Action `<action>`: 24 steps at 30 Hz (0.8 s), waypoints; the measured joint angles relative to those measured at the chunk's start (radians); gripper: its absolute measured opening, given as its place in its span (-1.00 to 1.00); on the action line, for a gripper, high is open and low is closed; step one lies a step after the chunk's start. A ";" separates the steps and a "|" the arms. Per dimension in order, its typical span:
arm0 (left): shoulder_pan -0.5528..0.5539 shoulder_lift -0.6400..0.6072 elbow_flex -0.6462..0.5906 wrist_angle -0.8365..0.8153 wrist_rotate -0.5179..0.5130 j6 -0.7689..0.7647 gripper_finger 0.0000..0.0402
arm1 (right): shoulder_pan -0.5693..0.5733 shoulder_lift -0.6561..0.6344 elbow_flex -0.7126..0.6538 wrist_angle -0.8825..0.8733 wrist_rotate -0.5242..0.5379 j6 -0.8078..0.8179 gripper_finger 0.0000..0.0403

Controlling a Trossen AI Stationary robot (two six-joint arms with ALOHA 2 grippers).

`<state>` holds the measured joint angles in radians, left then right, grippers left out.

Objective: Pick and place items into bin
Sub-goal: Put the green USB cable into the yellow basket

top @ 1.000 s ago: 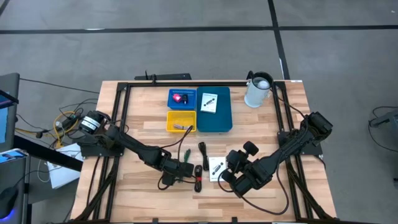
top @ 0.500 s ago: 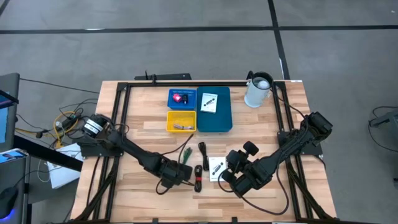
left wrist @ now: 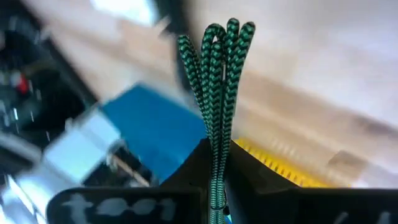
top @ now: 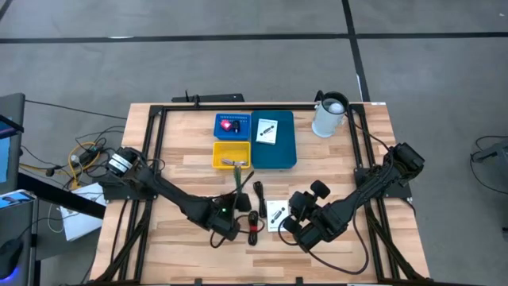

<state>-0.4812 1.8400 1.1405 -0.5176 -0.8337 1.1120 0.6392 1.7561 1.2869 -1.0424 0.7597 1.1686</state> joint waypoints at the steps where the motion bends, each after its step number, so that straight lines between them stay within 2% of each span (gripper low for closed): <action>1: 0.005 0.000 0.024 -0.030 -0.028 -0.037 -0.98 | 0.000 0.000 0.000 0.000 0.000 0.000 -0.60; 6: 0.065 -0.002 0.163 -0.282 -0.178 -0.259 -0.98 | 0.000 0.000 0.000 0.000 0.000 0.000 -0.60; 10: 0.153 -0.003 0.250 -0.499 -0.199 -0.507 -0.98 | 0.000 0.000 0.000 0.000 0.000 0.000 -0.60; 13: 0.228 -0.003 0.269 -0.590 -0.162 -0.646 -0.98 | 0.000 0.000 0.000 0.000 0.000 0.000 -0.60; 16: 0.300 -0.003 0.269 -0.618 -0.082 -0.715 -0.96 | 0.000 0.000 0.000 0.000 0.000 0.000 -0.60; 19: 0.363 -0.003 0.269 -0.606 0.014 -0.744 -0.96 | 0.000 0.000 0.000 0.000 0.000 0.000 -0.60; 24: 0.443 -0.003 0.270 -0.564 0.063 -0.732 -0.97 | 0.000 0.000 0.000 0.001 0.000 0.000 -0.60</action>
<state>-0.0381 1.8366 1.4101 -1.0817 -0.7707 0.3797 0.6392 1.7561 1.2869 -1.0416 0.7593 1.1687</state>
